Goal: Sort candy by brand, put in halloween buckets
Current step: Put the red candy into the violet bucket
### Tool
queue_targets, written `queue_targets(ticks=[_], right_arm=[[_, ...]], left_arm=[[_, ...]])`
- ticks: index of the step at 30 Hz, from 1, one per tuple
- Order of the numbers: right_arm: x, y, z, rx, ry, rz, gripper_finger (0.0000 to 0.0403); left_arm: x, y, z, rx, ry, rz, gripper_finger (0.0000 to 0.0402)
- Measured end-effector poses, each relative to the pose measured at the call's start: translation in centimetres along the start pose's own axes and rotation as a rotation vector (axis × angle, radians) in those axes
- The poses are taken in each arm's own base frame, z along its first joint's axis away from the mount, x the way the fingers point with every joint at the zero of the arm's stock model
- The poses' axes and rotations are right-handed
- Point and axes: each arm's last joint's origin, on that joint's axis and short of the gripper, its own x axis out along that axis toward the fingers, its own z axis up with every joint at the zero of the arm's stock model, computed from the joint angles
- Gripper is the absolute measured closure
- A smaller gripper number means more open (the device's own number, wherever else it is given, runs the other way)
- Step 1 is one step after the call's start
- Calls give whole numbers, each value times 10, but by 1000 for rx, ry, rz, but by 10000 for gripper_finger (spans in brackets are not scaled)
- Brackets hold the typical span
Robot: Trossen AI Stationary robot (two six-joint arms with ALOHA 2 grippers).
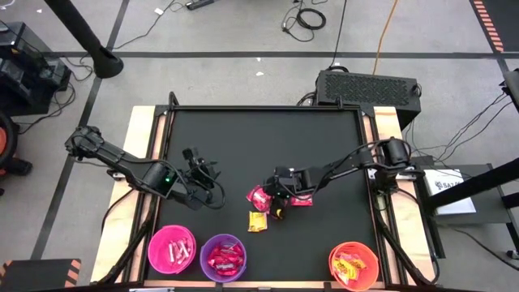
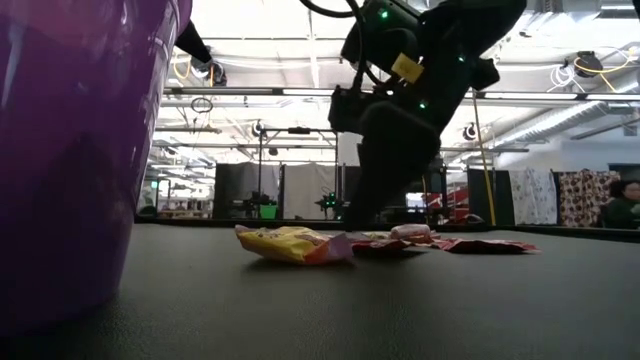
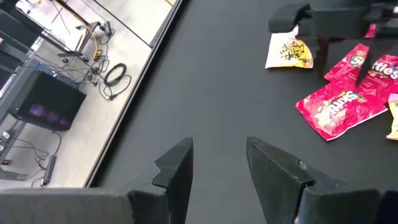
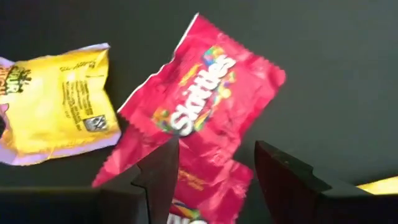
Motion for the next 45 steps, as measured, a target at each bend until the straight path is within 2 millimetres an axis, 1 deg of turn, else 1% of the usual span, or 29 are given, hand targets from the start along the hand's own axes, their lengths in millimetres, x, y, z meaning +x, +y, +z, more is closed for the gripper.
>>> queue_targets(ticks=[5,10,13,16,23,30,32,36,41,45], right_arm=[[9,-1,-4,29,24,2,201],[12,0,-5,34,26,15,196],[12,0,-5,36,26,15,204],[12,0,-5,37,26,15,232],[12,0,-5,37,29,25,327],[12,1,-4,9,20,32,387],[8,3,-3,-11,13,36,398],[-6,5,5,-37,-31,50,401],[-32,7,16,-76,-112,53,402],[-61,9,25,-141,-213,-60,402]], left_arm=[[0,0,0,-2,-1,0,244],[0,0,0,-3,-2,2,244],[0,0,0,-2,-2,3,244],[0,0,0,-3,-2,3,244],[0,0,0,-5,-2,3,244],[0,0,0,-6,-2,3,244],[0,0,0,-5,-2,3,244],[0,0,0,-5,-2,3,244],[0,0,0,-3,-3,3,244],[0,0,0,-5,-6,7,244]])
